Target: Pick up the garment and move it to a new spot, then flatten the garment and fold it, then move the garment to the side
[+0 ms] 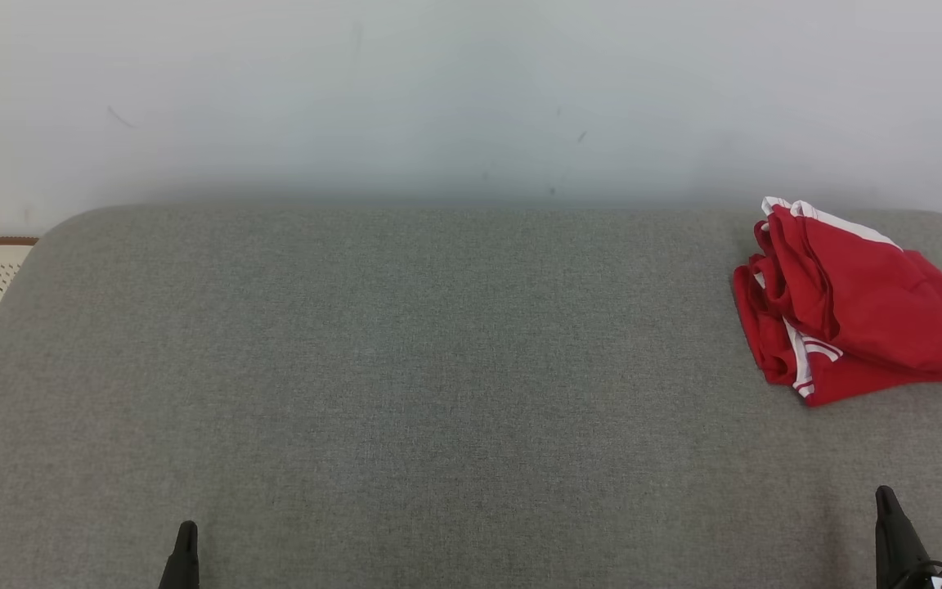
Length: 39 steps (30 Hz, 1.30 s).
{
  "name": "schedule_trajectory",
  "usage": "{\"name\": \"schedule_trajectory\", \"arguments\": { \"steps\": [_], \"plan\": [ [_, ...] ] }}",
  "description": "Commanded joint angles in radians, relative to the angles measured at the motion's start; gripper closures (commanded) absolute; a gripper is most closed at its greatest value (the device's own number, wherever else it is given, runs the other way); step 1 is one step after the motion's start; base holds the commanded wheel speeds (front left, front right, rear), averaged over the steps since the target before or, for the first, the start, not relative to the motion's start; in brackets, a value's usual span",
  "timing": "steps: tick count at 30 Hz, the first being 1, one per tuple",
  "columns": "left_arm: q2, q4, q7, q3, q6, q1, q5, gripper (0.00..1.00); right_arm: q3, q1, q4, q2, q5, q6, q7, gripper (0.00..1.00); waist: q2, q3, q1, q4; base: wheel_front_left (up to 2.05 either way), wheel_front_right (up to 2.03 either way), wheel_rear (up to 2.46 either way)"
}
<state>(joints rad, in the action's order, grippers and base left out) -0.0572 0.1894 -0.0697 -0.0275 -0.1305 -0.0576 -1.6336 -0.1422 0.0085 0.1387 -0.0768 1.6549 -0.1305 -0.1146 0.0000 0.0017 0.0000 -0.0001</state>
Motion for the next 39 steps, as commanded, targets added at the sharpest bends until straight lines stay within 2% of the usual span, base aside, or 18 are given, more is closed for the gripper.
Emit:
{"name": "schedule_trajectory", "arguments": {
  "steps": [1, 39],
  "plan": [
    [0.0, 0.003, -0.005, -0.005, -0.004, 0.001, 0.006, 1.0, -0.002, -0.008, 0.0, 0.001, -0.008, 0.0, -0.004, 1.0, 0.0, 0.0, 0.0, 0.0, 0.0, 0.0, 0.0],
    [0.003, 0.004, -0.007, -0.009, -0.004, 0.001, 0.008, 1.0, -0.012, -0.01, 0.001, 0.009, -0.015, 0.0, -0.012, 1.0, 0.0, 0.0, 0.0, 0.0, 0.0, 0.0, 0.0]
  ]
}}
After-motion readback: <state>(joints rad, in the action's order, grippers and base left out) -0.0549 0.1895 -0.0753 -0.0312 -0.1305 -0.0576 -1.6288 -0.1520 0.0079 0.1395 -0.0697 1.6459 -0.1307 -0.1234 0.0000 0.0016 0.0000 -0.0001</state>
